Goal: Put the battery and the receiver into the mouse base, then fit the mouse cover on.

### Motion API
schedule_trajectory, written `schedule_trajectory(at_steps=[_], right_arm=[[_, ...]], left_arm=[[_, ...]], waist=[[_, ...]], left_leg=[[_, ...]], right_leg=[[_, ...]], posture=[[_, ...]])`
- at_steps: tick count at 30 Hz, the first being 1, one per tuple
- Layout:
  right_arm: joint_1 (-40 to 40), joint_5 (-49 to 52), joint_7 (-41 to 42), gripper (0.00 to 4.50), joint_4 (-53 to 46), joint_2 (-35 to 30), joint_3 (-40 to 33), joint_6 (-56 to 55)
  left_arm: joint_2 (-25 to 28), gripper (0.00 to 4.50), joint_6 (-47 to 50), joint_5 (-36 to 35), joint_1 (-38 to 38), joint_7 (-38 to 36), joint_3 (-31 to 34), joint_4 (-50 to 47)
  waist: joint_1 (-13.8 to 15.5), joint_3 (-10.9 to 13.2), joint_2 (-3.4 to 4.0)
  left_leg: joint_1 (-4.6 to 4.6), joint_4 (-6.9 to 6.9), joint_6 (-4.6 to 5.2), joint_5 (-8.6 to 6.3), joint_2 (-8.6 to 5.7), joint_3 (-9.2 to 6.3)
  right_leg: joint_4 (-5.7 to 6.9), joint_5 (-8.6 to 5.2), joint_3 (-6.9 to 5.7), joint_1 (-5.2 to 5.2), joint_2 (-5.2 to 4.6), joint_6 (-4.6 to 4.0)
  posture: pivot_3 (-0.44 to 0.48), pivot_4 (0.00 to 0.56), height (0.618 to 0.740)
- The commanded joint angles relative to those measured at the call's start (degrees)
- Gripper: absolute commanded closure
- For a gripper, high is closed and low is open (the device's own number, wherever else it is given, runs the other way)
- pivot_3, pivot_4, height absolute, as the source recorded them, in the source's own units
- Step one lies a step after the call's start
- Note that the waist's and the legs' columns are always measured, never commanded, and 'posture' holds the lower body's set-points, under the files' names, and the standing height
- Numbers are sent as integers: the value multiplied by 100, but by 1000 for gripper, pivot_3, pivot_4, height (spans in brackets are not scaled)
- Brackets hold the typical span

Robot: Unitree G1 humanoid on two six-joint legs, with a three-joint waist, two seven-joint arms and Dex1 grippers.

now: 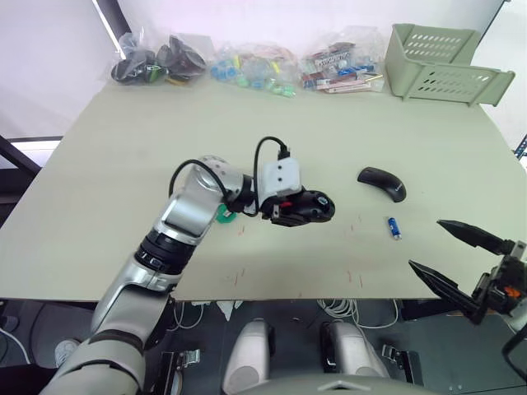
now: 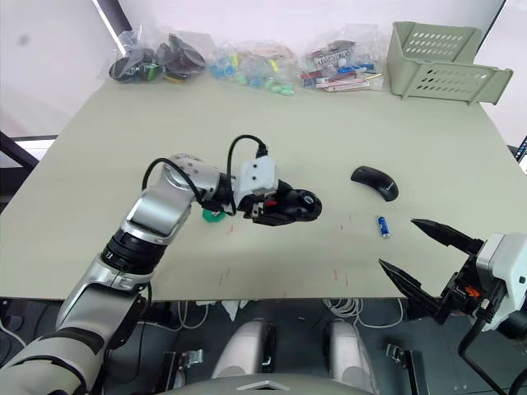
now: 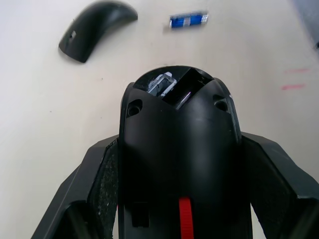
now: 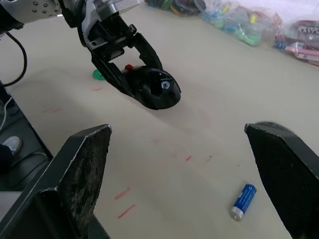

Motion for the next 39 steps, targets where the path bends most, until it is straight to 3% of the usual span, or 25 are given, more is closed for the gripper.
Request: schedule_trajectory(at_steps=[1, 10, 24, 35, 39], right_arm=[[106, 48, -56, 0, -247, -7, -259, -1], [495, 24, -76, 0, -369, -18, -349, 120], [338, -41, -233, 0, -294, -164, -303, 341], [40, -329, -893, 0, -234, -145, -45, 782], [-455, -936, -1896, 0, 28, -194, 531, 1560]], left_arm=[[-95, 1572, -134, 220, 14, 328, -197, -293], [-389, 1572, 435, 345, 305, 809, -497, -437], [-665, 1572, 450, 476, 400, 1099, -846, 368], [-603, 1572, 526, 469, 550, 1121, -880, 207], [-571, 1572, 526, 466, 594, 1140, -882, 159]], waist=[[2, 0, 0], [4, -2, 4], [27, -13, 14], [21, -25, 30], [14, -30, 32]], left_leg=[[1, 0, 0, 0, 0, 1], [0, 0, 0, 0, 0, -1], [1, 2, 0, 0, -3, -3], [3, 2, 0, 0, -5, -4], [3, 2, 0, 0, -5, -4]], right_leg=[[0, 0, 1, 0, -1, 1], [-2, -3, -1, 0, -1, 3], [-7, -4, -4, 6, -6, 5], [-10, -4, -4, 11, -8, 5], [-10, -4, -5, 11, -9, 5]], posture=[[0, 150, 740], [0, 150, 740], [0, 150, 740], [0, 150, 740], [0, 150, 740]])
